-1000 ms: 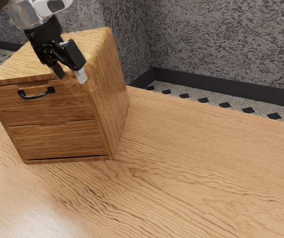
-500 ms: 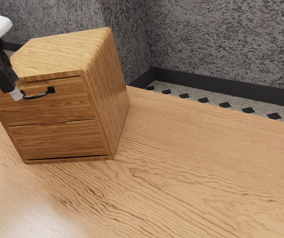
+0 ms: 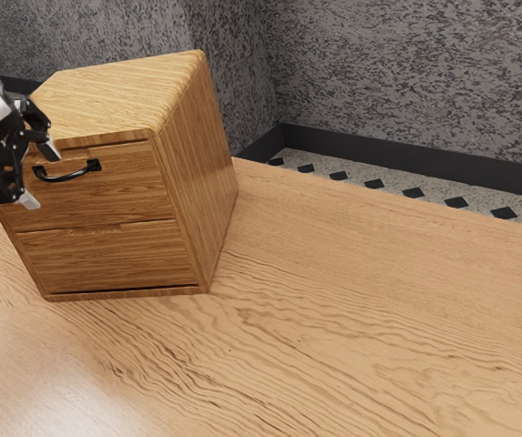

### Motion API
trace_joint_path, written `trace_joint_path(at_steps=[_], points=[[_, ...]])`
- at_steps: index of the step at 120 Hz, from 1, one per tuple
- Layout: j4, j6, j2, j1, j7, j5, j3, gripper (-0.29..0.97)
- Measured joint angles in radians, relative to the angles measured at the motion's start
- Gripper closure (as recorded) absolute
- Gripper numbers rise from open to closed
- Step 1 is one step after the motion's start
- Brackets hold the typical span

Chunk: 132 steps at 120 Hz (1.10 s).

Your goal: Pull the drawer handle with one arm to open the drawer

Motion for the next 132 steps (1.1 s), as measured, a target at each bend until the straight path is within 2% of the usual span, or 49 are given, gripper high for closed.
trace_joint_path(at_steps=[17,59,132], points=[[-0.048,0.022,-0.02,0.003,0.09,0.013,0.001,0.0],[-0.053,0.063,-0.015,0.003,0.234,0.02,0.037,0.0],[-0.104,0.151,0.002,0.015,0.329,0.018,0.054,0.01]])
